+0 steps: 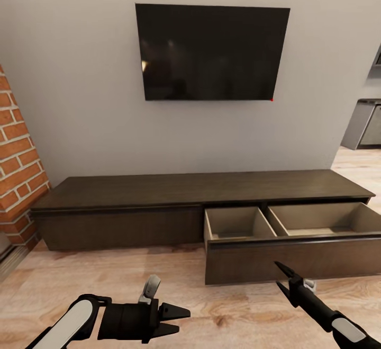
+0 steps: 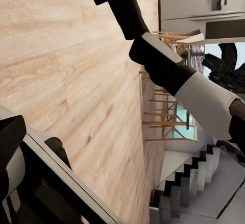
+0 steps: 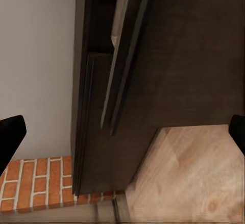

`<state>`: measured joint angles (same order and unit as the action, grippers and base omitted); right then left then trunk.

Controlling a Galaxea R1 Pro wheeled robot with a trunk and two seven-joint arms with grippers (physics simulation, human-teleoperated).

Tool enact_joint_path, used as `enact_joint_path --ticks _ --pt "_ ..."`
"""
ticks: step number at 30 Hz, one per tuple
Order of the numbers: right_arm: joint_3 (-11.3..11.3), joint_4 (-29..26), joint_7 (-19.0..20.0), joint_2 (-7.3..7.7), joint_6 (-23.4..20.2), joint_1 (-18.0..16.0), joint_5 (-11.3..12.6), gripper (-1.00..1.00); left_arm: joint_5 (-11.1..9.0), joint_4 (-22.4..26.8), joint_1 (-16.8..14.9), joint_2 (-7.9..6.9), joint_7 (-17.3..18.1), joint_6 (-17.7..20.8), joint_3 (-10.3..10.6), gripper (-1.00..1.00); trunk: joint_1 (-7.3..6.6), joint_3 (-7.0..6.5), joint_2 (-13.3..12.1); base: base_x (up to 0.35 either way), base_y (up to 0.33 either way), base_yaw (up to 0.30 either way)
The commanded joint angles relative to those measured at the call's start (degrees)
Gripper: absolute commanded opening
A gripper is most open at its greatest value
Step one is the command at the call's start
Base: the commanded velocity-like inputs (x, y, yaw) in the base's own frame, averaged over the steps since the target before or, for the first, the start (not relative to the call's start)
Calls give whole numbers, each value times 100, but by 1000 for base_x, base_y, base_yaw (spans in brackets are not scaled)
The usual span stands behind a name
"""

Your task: Place each of the two pumpkins and all three candles from the living room inside a cabinet in the living room (use any cabinet), then make sure every cabinet is closed, and position the cauldron so it is next to a table in the living room.

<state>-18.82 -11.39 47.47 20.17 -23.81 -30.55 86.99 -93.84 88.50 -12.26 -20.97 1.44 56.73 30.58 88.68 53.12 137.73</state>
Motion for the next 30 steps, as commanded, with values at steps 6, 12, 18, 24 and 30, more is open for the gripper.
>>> enact_joint_path --ticks 6,12,18,24,30 --pt "-41 17 1 4 -41 -4 -151 100 232 1 -5 3 3 -2 2 100 -134 -103 -240 -120 50 0" --pt "-42 63 -17 4 -12 -4 -634 100 326 0 -10 5 -82 -10 1 100 -265 -210 -480 -266 137 0" --pt "-43 164 -58 0 32 -4 -986 100 403 4 -13 134 -586 -12 2 100 -397 -318 -721 -195 89 0" --pt "-43 176 -288 -4 87 -4 -1522 100 918 29 -21 450 -1630 -18 -37 100 -529 -426 -961 -31 13 0" --pt "-46 133 -1191 -10 864 -4 -2397 100 1838 46 -37 714 -2602 -204 -162 100 -661 -533 -1202 -3 1 0"
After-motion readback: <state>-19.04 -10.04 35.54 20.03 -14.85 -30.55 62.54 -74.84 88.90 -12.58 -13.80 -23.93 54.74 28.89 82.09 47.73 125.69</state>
